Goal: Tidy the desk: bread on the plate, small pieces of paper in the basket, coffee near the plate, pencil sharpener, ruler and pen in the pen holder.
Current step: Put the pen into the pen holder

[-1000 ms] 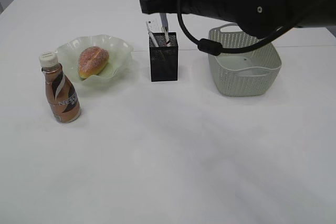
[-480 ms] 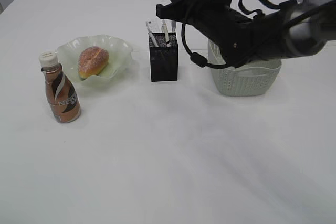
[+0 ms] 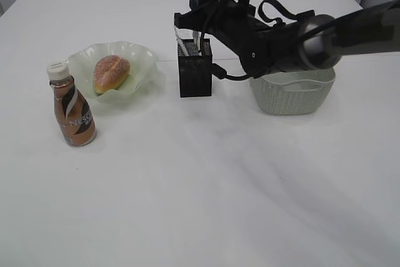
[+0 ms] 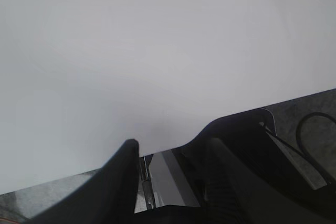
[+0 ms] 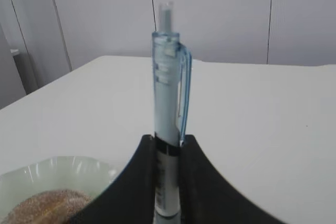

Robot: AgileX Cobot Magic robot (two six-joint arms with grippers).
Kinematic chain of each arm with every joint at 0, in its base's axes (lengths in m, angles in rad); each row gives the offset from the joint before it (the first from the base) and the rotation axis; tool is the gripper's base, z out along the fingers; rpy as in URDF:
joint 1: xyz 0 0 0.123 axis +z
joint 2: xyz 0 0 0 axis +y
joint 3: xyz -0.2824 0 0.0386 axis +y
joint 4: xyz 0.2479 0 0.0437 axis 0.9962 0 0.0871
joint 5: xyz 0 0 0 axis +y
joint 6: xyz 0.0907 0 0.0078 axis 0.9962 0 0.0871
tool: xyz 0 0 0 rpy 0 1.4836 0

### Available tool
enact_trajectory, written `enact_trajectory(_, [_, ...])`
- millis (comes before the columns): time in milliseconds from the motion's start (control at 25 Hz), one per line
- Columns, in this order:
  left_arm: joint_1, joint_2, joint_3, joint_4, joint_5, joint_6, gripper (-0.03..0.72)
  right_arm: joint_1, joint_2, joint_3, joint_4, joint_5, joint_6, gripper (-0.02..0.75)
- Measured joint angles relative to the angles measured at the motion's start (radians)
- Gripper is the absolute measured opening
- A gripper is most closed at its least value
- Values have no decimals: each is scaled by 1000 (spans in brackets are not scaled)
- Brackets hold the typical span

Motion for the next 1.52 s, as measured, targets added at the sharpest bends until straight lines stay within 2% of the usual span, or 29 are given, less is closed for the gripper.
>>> enact_trajectory(320, [0,0,0,2,0,0,307,-1,51,-60,0,78,-29,80])
enact_trajectory(640, [0,0,0,2,0,0,307,-2,57,-66,2,82,-100,80])
enact_trajectory(1040, [0,0,0,-7,0,0,248,-13,125,-157,20,93,-110,81])
enact_trajectory(1520, [0,0,0,-9,0,-2,244,-17,157,-168,32,135,-110,85])
